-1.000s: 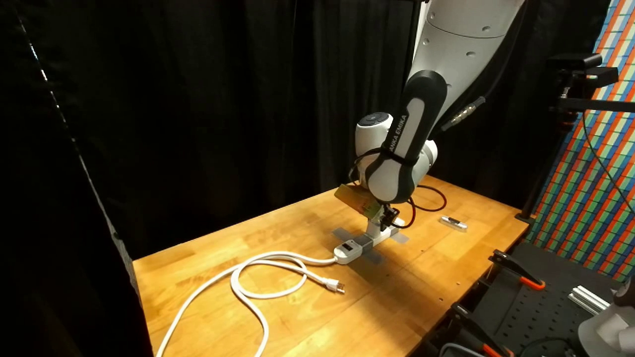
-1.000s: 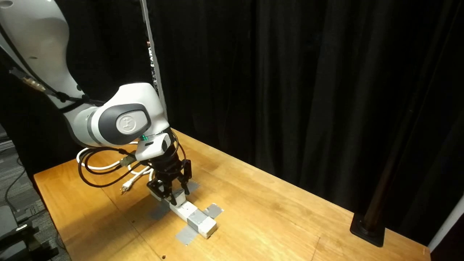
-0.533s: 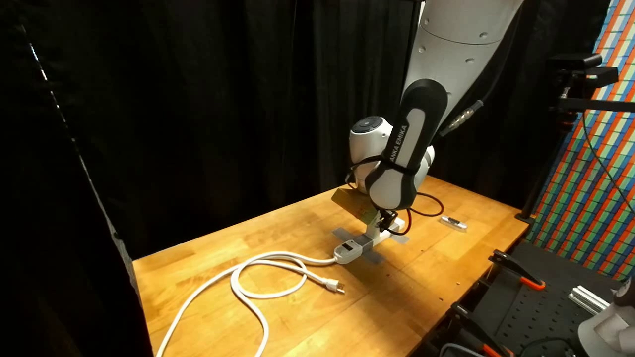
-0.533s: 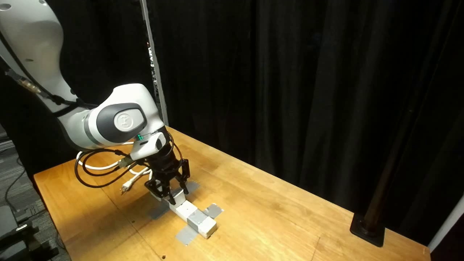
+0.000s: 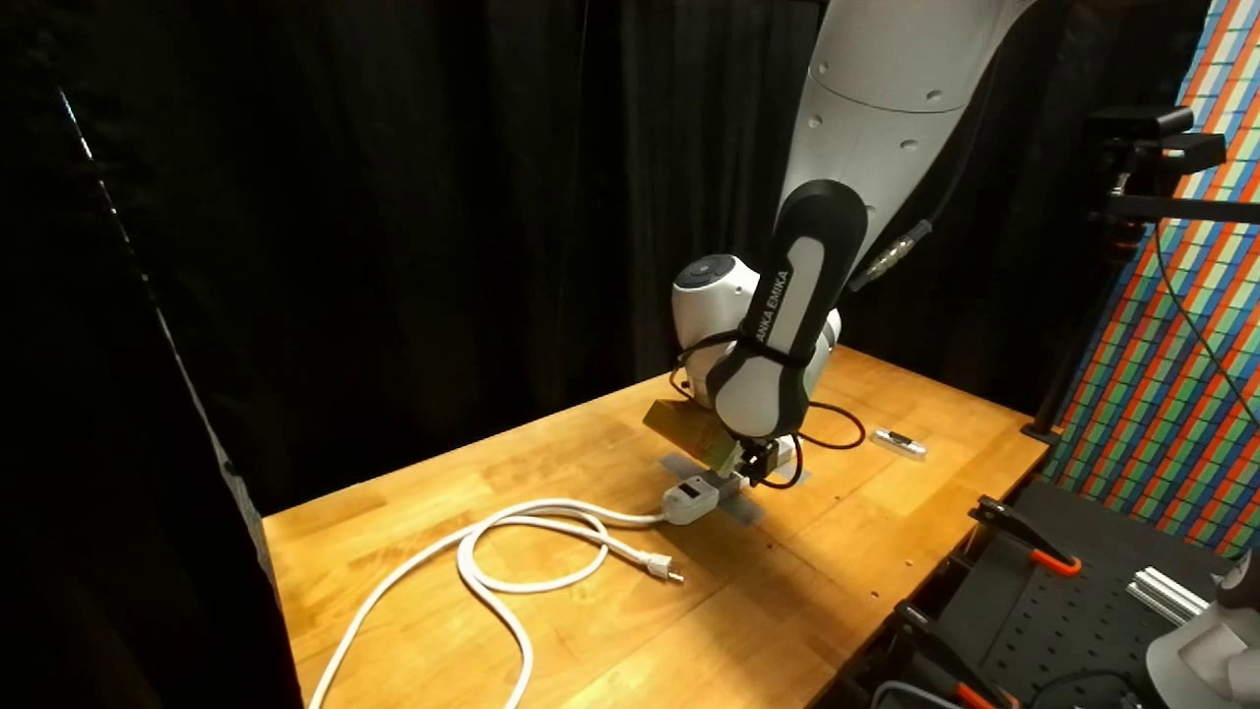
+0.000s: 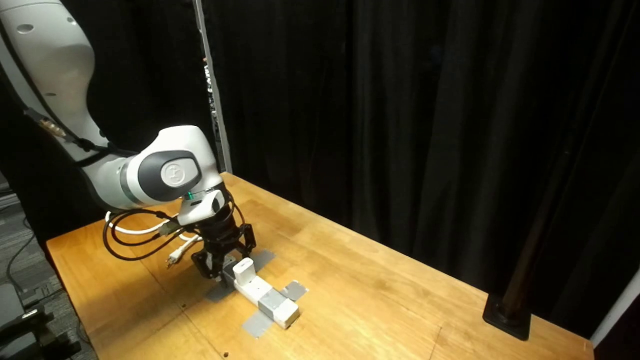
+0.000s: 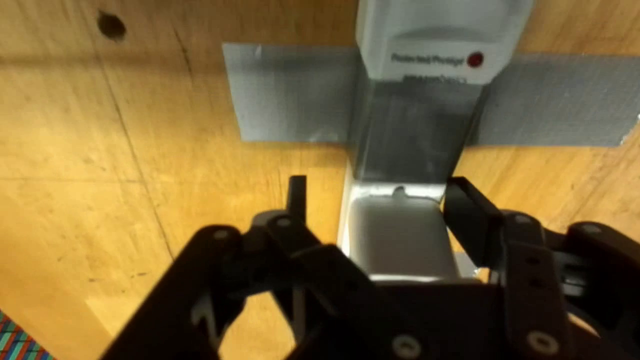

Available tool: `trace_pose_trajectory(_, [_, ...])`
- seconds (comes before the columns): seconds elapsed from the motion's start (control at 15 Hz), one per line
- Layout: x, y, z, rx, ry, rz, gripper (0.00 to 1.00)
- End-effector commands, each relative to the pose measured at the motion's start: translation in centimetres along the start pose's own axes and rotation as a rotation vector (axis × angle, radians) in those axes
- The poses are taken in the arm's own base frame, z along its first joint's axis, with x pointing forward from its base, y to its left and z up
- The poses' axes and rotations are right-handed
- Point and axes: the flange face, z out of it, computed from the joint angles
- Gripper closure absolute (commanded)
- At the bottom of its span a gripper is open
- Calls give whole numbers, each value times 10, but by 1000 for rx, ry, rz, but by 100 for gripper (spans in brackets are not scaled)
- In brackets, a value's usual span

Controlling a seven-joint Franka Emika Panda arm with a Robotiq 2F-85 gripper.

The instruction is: Plug the charger head into the extension cable

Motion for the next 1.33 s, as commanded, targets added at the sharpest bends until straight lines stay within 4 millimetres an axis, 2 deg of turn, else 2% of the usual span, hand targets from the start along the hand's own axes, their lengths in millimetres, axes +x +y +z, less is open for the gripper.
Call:
trace_pose_trajectory(0.0, [-20, 13, 12, -76, -22, -16, 0])
trace_pose_trajectory(0.2, [-5, 6, 1, -54, -38, 19, 0])
trace_pose_trajectory(0.33, [16, 0, -15, -18, -59, 62, 0])
trace_pose_trajectory(0.6, [74, -4, -62, 0, -165, 119, 0])
trace_pose_trajectory(0.87, [140, 3, -113, -50, -317, 102, 0])
trace_pose_trajectory(0.93, [153, 5, -120, -82, -358, 81, 0])
trace_pose_trajectory(1.13, [195, 14, -122, -190, -508, 52, 0])
trace_pose_trajectory(1.2, [179, 10, -116, -164, -425, 76, 0])
trace_pose_trajectory(1.27, [191, 15, -118, -183, -461, 71, 0])
